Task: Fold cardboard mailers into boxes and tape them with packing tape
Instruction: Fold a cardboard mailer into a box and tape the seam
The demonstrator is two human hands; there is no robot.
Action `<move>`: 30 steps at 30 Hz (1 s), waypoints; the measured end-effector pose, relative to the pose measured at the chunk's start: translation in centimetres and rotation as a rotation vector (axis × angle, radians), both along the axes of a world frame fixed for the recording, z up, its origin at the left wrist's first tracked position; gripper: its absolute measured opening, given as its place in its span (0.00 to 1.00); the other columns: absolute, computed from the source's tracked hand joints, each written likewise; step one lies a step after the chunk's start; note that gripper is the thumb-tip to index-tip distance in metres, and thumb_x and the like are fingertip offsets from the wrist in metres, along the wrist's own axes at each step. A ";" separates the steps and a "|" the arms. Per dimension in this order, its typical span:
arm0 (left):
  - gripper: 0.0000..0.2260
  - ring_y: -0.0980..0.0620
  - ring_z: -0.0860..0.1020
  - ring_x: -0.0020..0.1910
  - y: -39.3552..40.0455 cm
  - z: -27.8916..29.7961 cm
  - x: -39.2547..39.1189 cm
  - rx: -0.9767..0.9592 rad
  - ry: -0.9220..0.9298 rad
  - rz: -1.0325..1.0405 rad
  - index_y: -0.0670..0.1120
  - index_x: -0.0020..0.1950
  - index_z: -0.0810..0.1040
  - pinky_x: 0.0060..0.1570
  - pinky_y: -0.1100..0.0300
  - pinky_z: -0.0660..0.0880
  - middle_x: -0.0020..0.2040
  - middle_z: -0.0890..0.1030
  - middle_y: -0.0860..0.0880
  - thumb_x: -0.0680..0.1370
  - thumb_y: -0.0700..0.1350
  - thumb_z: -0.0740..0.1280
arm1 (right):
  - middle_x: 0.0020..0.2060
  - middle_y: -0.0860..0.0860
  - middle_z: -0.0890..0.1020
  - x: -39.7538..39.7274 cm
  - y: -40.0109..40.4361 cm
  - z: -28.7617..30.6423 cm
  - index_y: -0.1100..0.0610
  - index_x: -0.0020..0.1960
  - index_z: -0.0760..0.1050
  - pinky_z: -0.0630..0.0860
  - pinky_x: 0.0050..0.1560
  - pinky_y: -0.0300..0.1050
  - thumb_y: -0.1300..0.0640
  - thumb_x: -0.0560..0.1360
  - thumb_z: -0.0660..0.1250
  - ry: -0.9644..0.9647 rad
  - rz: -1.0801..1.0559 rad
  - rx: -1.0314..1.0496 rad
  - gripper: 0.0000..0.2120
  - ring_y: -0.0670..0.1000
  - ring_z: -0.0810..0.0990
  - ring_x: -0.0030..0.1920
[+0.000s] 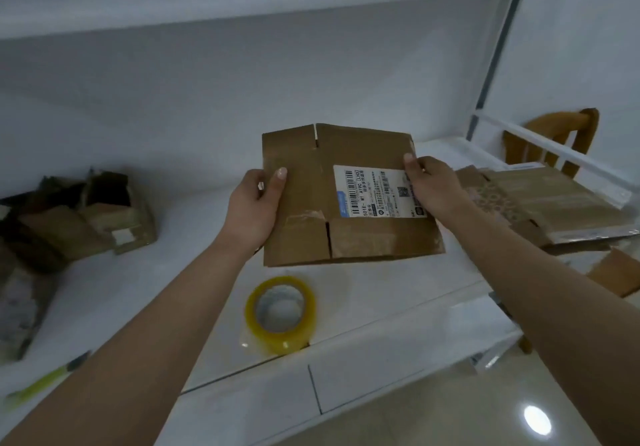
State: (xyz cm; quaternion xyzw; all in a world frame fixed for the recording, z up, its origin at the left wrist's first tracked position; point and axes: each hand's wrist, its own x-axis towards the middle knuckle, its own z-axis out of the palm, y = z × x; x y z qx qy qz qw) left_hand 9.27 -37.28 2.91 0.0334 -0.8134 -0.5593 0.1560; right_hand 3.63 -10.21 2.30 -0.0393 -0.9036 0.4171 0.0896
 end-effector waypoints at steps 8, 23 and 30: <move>0.15 0.54 0.79 0.47 -22.1 0.8 9.9 -0.114 0.012 0.083 0.47 0.55 0.74 0.44 0.59 0.75 0.47 0.79 0.53 0.80 0.57 0.62 | 0.45 0.51 0.77 6.4 -22.9 -1.5 0.57 0.54 0.72 0.71 0.46 0.45 0.43 0.82 0.54 0.064 0.156 -0.100 0.18 0.52 0.77 0.46; 0.14 0.52 0.77 0.50 -29.7 -7.8 16.5 -0.234 -0.185 -0.011 0.47 0.66 0.71 0.53 0.53 0.78 0.51 0.77 0.52 0.81 0.48 0.63 | 0.45 0.54 0.81 14.4 -31.6 -8.0 0.56 0.56 0.74 0.72 0.39 0.44 0.43 0.82 0.53 0.020 0.016 -0.286 0.19 0.49 0.79 0.42; 0.17 0.61 0.70 0.59 -28.0 -7.4 15.9 0.400 -0.351 -0.036 0.73 0.60 0.70 0.66 0.52 0.67 0.53 0.74 0.72 0.72 0.69 0.59 | 0.40 0.50 0.84 15.9 -31.0 -8.2 0.47 0.45 0.78 0.75 0.41 0.44 0.35 0.79 0.53 -0.004 -0.144 -0.669 0.21 0.46 0.83 0.39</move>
